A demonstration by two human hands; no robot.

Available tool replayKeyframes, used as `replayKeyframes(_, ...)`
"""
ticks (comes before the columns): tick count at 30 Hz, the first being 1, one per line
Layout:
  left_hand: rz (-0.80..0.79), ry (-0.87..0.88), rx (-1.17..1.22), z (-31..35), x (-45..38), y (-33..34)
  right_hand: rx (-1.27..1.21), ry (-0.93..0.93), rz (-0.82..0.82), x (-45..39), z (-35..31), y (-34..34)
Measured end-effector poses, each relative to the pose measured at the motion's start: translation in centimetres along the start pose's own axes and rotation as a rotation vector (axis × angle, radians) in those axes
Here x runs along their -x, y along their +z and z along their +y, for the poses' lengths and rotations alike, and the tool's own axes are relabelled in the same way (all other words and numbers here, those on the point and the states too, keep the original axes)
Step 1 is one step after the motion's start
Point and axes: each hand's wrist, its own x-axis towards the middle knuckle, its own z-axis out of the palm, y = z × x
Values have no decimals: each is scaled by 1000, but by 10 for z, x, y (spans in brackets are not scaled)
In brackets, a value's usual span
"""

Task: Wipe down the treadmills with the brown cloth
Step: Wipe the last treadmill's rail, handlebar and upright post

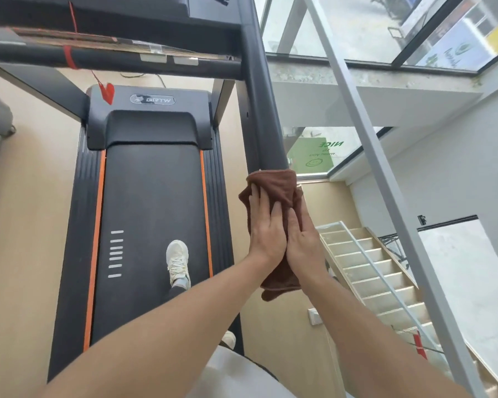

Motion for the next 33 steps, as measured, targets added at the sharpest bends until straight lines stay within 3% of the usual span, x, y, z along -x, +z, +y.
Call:
replayKeyframes(7, 36, -127, 61, 25, -108, -11, 203, -84, 63, -102, -53, 29)
replayKeyframes(13, 34, -410, 224, 24, -192, -24, 478, -262, 49, -182, -109, 53)
replayKeyframes(18, 54, -454, 274, 38, -266, -29, 638, -310, 60, -249, -153, 75)
replayKeyframes(24, 121, -431, 344, 74, -333, -34, 613, -377, -6, -327, -187, 87)
replayKeyframes(28, 202, -499, 422, 83, -347, -32, 645, -425, -86, -352, -196, 85)
replayKeyframes(33, 243, -492, 401, 84, -352, -34, 510, -472, -129, -360, -198, 82)
